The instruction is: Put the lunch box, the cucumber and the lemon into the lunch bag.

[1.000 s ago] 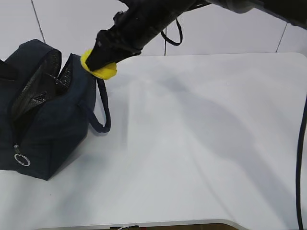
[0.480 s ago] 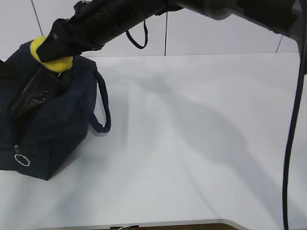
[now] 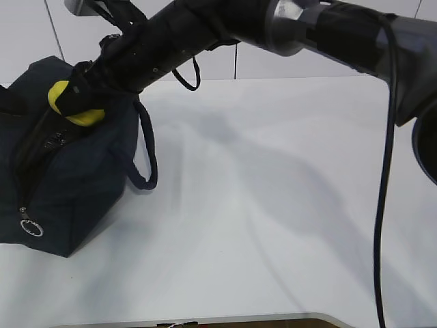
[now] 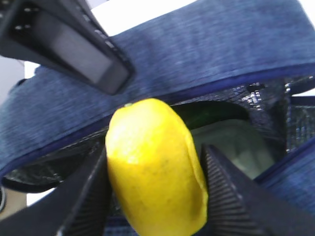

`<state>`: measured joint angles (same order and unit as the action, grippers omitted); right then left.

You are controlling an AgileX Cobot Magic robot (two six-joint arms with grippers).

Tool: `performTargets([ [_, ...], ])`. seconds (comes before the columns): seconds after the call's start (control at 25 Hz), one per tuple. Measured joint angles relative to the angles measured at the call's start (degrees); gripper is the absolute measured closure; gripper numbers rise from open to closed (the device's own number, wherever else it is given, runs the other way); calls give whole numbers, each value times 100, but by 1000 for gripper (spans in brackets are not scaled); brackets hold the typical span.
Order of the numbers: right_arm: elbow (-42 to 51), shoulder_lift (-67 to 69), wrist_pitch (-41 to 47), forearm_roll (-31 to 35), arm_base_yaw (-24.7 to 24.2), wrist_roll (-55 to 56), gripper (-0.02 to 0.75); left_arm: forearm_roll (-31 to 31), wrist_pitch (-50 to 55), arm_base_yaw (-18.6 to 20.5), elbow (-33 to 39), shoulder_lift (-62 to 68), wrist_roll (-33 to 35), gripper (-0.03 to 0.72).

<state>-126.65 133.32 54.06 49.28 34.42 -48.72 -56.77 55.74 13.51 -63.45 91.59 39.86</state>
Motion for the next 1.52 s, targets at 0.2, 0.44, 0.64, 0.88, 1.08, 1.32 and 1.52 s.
performTargets([
  [0.2,0,88,-66,-118,0,0,276,0,28,0,0,0,0,705],
  [0.44,0,88,-66,-152,0,-214,244,-25,36,0,0,0,0,705],
  [0.64,0,88,-66,-152,0,-419,143,-38,49,0,0,0,0,705],
  [0.88,0,88,-56,-166,52,-516,133,-38,49,0,0,0,0,705],
  [1.08,-376,88,291,-639,52,-397,141,-38,55,0,0,0,12,705],
  [1.32,-612,-145,639,-1863,52,720,151,-38,55,0,0,0,23,705],
  [1.52,-656,-293,978,-2359,52,1966,151,-38,55,0,0,0,23,705],
])
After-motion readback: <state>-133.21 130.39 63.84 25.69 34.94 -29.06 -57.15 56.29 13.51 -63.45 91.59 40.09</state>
